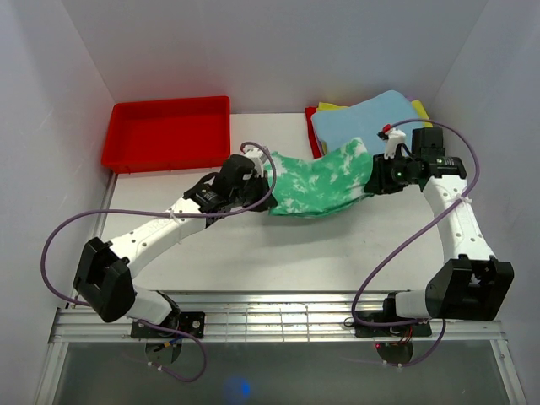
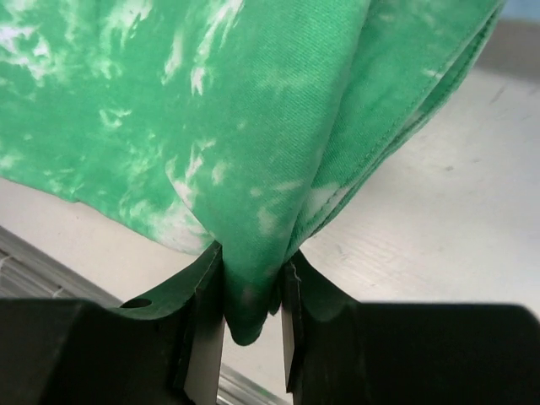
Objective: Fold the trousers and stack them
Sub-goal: Neatly place the folded trousers to the corner
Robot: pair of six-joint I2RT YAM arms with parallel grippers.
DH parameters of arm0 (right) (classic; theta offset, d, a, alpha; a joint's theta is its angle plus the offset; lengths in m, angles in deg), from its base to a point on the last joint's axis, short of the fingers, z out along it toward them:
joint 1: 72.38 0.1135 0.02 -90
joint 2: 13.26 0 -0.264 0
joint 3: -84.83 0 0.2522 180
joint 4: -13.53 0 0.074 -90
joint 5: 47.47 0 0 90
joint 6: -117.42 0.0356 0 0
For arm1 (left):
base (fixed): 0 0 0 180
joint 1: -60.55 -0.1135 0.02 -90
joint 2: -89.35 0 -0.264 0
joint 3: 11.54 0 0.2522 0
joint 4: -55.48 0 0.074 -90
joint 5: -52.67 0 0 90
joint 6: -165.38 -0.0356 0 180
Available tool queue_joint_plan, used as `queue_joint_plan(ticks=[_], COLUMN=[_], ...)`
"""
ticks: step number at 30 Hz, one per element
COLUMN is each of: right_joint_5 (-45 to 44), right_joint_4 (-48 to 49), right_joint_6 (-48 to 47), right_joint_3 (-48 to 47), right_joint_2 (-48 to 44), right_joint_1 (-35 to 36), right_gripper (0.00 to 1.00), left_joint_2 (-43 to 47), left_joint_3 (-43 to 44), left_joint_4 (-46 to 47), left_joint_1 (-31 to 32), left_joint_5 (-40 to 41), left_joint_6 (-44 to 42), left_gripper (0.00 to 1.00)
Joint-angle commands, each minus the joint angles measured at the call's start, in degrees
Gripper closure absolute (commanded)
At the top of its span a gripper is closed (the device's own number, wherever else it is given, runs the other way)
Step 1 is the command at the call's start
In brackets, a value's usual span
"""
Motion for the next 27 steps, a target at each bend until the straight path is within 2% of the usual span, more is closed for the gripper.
queue_joint_plan(ticks=[1, 6, 8, 13, 15, 16, 18, 22, 23, 27], right_joint_5=[-2.9, -5.19, -6.16, -7.31, -8.44, -8.97, -10.37, -11.78, -11.87, -12.31], right_joint_4=[3.81, 7.05, 9.68, 15.23, 19.44, 21.28, 26.63, 32.19, 32.89, 34.57], right_joint_6=[-3.57, -3.66, -3.49, -1.82, -1.47, -1.55, -1.47, -1.82, -1.82, -1.9], right_joint_3=[-9.24, -21.36, -24.8, -34.03, -34.83, -34.32, -33.52, -34.39, -35.62, -38.96], right_joint_2=[-0.69, 4.23, 7.73, 16.52, 18.3, 19.0, 21.02, 28.3, 29.8, 37.1], right_joint_1=[-1.2, -4.8, -6.21, -11.57, -12.71, -12.98, -13.77, -14.91, -15.26, -15.44], right_gripper=[0.92, 0.92, 0.92, 0.92, 0.92, 0.92, 0.92, 0.92, 0.92, 0.92], left_joint_2=[1.7, -5.67, -8.49, -23.05, -28.08, -30.8, -39.5, -54.7, -59.69, -67.37], left_joint_3=[7.77, 16.13, 18.07, 28.25, 31.86, 36.49, 42.04, 62.05, 64.46, 69.58], left_joint_4=[7.49, 16.46, 24.97, 37.9, 40.47, 42.31, 44.42, 46.01, 46.36, 47.68], left_joint_1=[1.65, 2.71, 2.71, 2.53, 2.36, 2.18, 1.74, -0.01, -0.71, -1.42], left_joint_5=[4.1, 5.77, 5.69, 1.66, 2.17, 3.04, 3.23, 0.87, -1.23, -2.04], left_joint_6=[-8.13, -14.38, -18.59, -21.95, -22.57, -22.48, -22.39, -19.16, -18.7, -18.44], left_gripper=[1.0, 1.0, 1.0, 1.0, 1.0, 1.0, 1.0, 1.0, 1.0, 1.0])
